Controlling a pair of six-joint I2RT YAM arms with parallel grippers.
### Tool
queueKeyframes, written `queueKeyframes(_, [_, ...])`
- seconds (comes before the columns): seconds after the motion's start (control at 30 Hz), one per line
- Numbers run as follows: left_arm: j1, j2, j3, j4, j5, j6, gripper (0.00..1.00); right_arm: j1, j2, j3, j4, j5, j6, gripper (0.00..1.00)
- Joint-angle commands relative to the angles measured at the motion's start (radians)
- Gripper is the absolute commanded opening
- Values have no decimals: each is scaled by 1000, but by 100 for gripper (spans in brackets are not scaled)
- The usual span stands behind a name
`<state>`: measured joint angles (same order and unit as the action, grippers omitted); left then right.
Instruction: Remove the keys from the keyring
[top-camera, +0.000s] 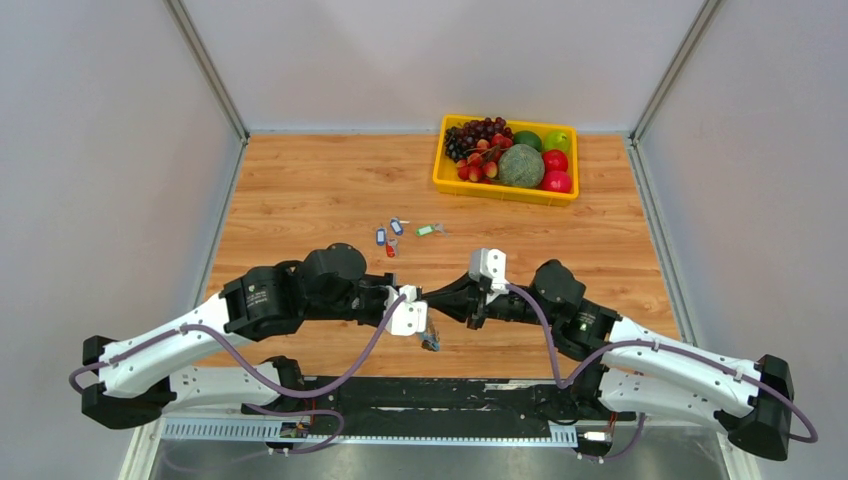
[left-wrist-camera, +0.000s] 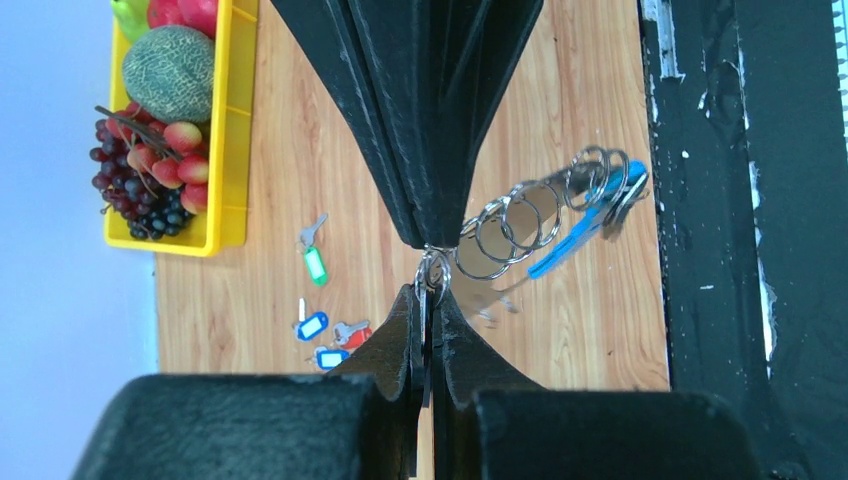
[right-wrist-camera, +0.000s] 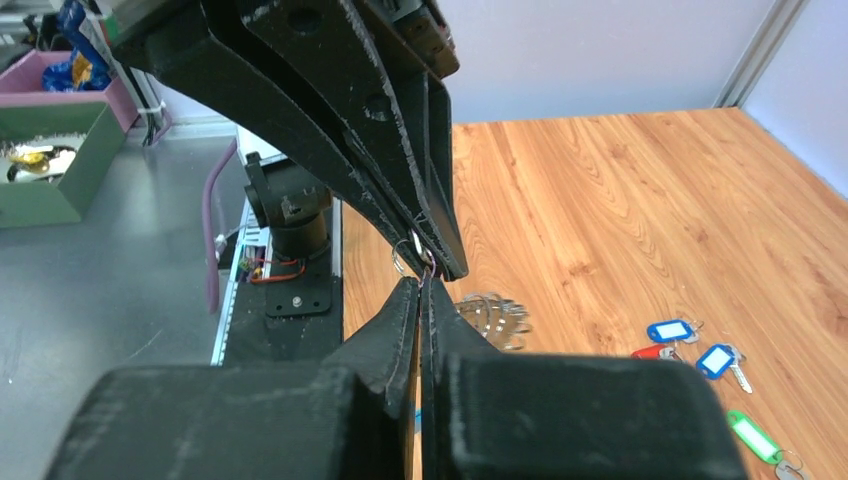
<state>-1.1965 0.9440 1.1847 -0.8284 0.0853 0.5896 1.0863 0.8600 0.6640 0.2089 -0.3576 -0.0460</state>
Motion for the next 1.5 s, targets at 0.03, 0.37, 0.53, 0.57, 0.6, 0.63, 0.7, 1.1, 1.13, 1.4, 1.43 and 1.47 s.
queueKeyframes(0.03, [-2, -29, -39, 98, 41, -10, 0, -1, -76, -49, 230, 71, 105, 0])
queueKeyframes(0.37, [-2, -31, -76, 143, 43, -13, 0, -1, -134, -91, 332, 94, 167, 0])
queueKeyframes(0.53, [-2, -24, -63, 156, 41, -22, 0, 0, -105, -57, 259, 85, 146, 0])
queueKeyframes(0.57, [-2, -26, -53, 145, 36, -20, 0, -1, -107, -47, 223, 87, 132, 7])
queueKeyframes(0.6, [-2, -27, -48, 133, 34, -16, 0, -2, -109, -36, 182, 88, 116, 14])
queueKeyframes(0.63, [-2, -28, -39, 127, 33, -14, 0, -1, -111, -25, 129, 88, 93, 20])
queueKeyframes(0.7, [-2, -31, -28, 110, 30, -11, 0, -1, -113, -10, 66, 91, 65, 29])
queueKeyframes(1.1, [-2, -41, -6, 89, 32, -10, 0, -1, -54, -12, -3, 52, -18, 37])
queueKeyframes(1.13, [-2, -41, -4, 87, 36, -9, 0, 0, -43, -9, -3, 52, -21, 37])
queueKeyframes(1.4, [-2, -29, -1, 84, 48, -4, 0, 8, 13, 16, 18, 26, -25, 36])
queueKeyframes(1.43, [-2, -28, -2, 84, 46, -4, 0, 11, 17, 19, 21, 24, -25, 35])
queueKeyframes(1.47, [-2, -28, -2, 84, 45, -2, 0, 14, 21, 21, 22, 21, -25, 35])
